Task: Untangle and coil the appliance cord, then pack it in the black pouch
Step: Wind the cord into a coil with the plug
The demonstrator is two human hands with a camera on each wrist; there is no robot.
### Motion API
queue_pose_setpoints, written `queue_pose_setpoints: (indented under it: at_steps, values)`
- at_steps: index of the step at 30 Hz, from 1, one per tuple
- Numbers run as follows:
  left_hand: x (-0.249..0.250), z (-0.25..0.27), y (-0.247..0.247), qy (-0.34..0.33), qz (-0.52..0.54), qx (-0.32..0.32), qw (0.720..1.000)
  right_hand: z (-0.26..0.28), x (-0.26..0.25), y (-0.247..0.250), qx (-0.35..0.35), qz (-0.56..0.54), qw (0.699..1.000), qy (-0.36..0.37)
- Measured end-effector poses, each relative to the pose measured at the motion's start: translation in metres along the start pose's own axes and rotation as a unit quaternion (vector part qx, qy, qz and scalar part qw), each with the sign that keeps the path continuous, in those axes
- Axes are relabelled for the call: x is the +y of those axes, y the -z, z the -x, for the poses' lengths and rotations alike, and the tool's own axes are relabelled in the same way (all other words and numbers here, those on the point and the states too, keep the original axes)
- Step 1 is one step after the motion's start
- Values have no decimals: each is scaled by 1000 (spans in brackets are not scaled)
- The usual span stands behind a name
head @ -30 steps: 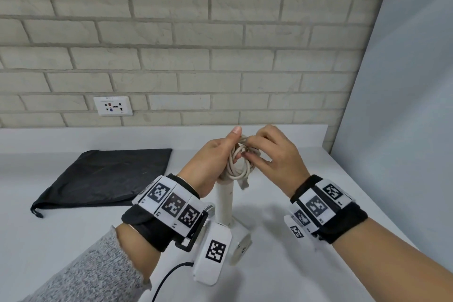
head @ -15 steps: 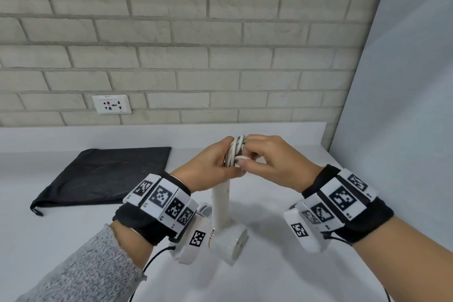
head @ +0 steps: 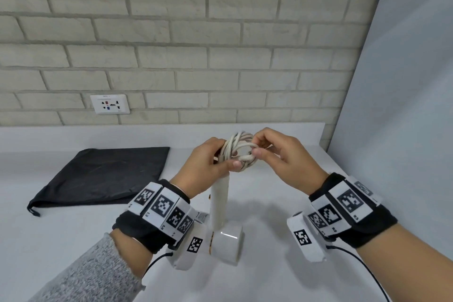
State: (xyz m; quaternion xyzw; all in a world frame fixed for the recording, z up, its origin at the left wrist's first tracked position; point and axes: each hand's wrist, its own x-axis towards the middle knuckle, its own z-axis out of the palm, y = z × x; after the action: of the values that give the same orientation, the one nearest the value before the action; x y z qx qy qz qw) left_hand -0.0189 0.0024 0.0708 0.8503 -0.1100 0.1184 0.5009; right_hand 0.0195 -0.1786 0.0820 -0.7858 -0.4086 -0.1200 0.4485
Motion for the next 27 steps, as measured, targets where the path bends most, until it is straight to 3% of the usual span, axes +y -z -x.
queue_pose_setpoints:
  at_steps: [4,8,11,15,20,22,25,27]
  values:
    - [4,-3,-10,-31,-101,42,994,-7,-13,-7,17,36,999,2]
    - [7,-4,-14,-36,-164,53,984,-5,-24,-19,9,166,983,77]
    - [5,-5,-11,-29,-180,37,983,-4,-23,-18,28,98,993,59]
    - [4,-3,-8,-37,-194,9,980,-3,-18,-15,10,-29,999,-23]
    - [9,-2,-10,-50,-204,-9,978,-11,-17,-12,78,43,996,21]
    - [9,-4,-11,-40,-205,-15,978,-15,-21,-13,74,55,995,30]
    - [9,-6,-13,-31,-214,-18,976,-18,-29,-20,56,71,996,9]
    - [8,-8,-14,-27,-219,-23,975,-17,-29,-23,81,58,995,-23]
